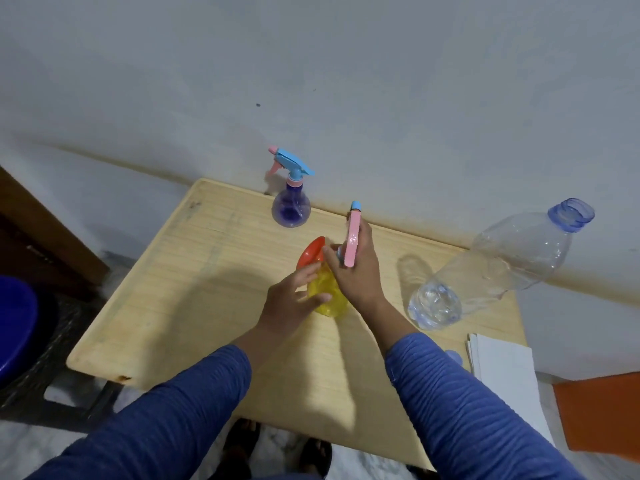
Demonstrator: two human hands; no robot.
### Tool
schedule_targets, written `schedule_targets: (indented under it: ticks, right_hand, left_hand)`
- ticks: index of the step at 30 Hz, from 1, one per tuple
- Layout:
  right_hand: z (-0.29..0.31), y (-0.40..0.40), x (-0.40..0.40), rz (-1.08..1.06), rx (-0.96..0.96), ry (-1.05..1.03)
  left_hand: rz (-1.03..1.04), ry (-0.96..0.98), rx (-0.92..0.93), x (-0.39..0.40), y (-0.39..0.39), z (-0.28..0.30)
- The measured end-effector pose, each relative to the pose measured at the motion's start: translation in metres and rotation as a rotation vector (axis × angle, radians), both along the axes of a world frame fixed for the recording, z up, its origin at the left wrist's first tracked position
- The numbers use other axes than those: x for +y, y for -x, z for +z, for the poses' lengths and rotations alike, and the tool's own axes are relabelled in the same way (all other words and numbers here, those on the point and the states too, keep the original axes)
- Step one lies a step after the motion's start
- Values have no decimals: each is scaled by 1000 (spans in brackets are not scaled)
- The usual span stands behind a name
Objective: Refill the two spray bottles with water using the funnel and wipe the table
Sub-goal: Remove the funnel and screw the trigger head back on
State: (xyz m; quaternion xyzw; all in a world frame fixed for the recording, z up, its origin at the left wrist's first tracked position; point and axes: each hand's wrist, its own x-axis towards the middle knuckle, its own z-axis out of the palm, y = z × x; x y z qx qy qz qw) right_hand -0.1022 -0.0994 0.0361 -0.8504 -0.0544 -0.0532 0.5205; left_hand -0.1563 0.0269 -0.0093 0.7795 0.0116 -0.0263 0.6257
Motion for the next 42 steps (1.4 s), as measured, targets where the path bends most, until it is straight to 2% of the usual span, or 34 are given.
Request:
schedule_targets:
  ticks: [4,7,11,15,20,31,42]
  right_hand:
    - [21,-10,-11,209,35,74]
    - [35,-18,-16,329,207,48]
    - [44,-25,-21,545,411,-62]
    - [50,-30,-22,807,605,-98]
    - [48,-34,-24,946,699,-8]
    - [44,-34,-17,925,909,29]
    - [23,-45,-28,754,867,155]
  left_hand:
    - [72,-68,3,17,7,-7]
    - [221,-301,17,40,9,-18]
    - [381,-547,160,69,18,-35]
    - [367,-705,456,82,29,-42]
    - [307,-823,562,81,33,-44]
    - [340,-835,582,79,31,-43]
    - [348,-833,575,80,30,-46]
